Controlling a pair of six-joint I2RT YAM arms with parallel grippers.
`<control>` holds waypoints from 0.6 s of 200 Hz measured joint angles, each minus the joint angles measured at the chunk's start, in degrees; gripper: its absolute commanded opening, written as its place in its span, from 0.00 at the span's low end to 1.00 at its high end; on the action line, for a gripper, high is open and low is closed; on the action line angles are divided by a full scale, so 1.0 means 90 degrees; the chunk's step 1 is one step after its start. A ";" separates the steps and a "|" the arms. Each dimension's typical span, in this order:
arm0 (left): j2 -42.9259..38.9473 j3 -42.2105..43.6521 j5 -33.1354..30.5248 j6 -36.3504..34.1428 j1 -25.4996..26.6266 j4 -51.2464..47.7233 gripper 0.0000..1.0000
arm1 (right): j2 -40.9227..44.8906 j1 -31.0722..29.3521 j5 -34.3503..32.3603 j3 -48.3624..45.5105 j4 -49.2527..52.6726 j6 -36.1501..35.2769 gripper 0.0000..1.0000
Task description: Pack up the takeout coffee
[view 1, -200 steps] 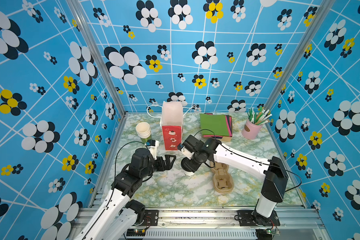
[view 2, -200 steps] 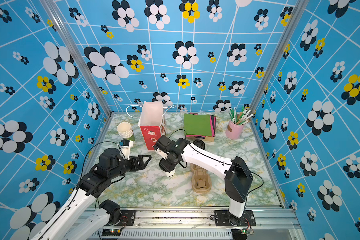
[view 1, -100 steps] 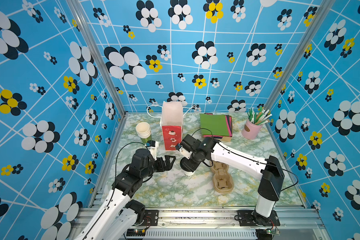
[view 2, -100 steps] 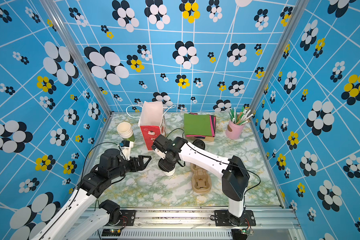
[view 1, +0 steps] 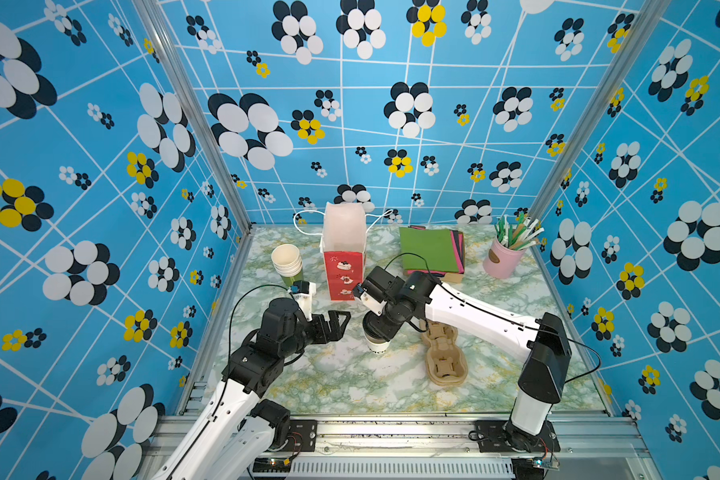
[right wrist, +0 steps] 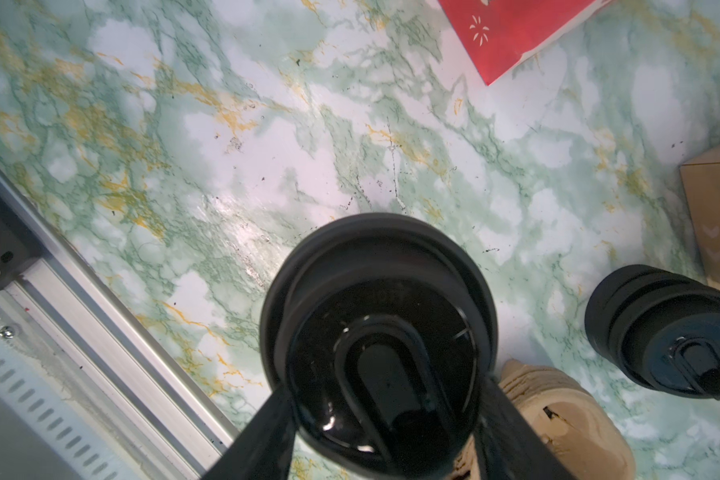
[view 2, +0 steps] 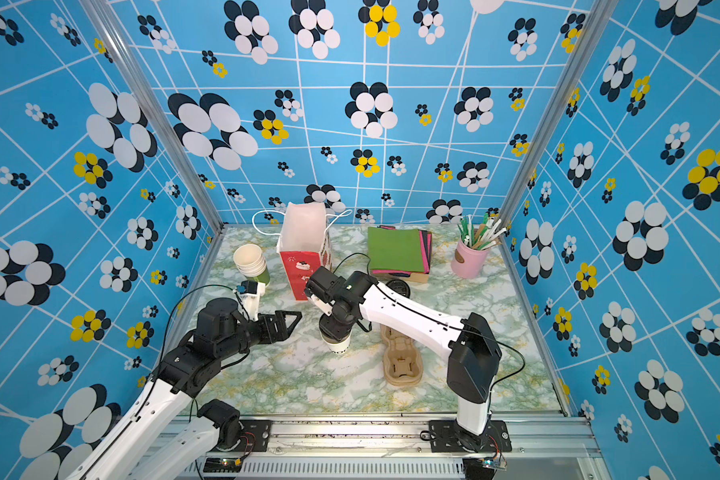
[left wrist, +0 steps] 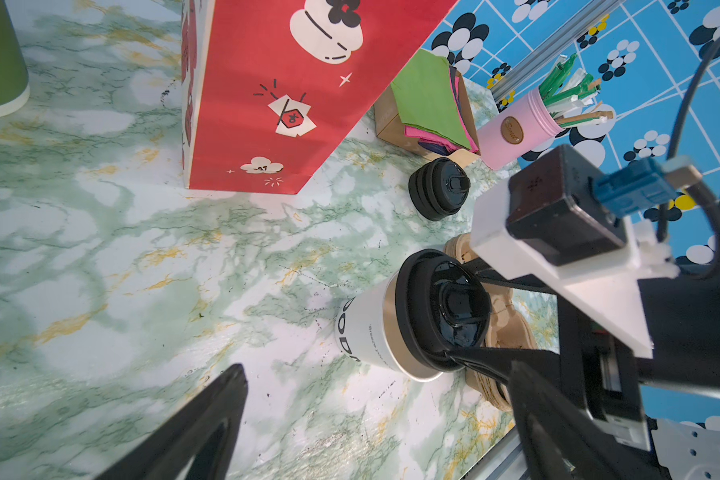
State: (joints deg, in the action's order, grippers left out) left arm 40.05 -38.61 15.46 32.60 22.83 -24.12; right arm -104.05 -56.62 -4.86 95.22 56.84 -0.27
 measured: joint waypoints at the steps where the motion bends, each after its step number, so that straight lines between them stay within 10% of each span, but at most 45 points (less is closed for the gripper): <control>1: 0.0000 0.0000 -0.0002 0.0002 0.0000 0.0000 0.99 | 0.0000 0.0000 0.0000 0.0000 0.0000 0.0002 0.62; 120: 0.0049 0.0092 0.0141 0.0097 -0.0029 0.0044 0.99 | -0.0017 0.0000 0.0005 -0.0114 -0.0007 0.0002 0.62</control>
State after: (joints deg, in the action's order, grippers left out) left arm 40.49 -37.78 16.73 33.47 22.57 -23.73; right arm -104.20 -56.62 -4.82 94.19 56.77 -0.25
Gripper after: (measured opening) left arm 0.992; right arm 0.619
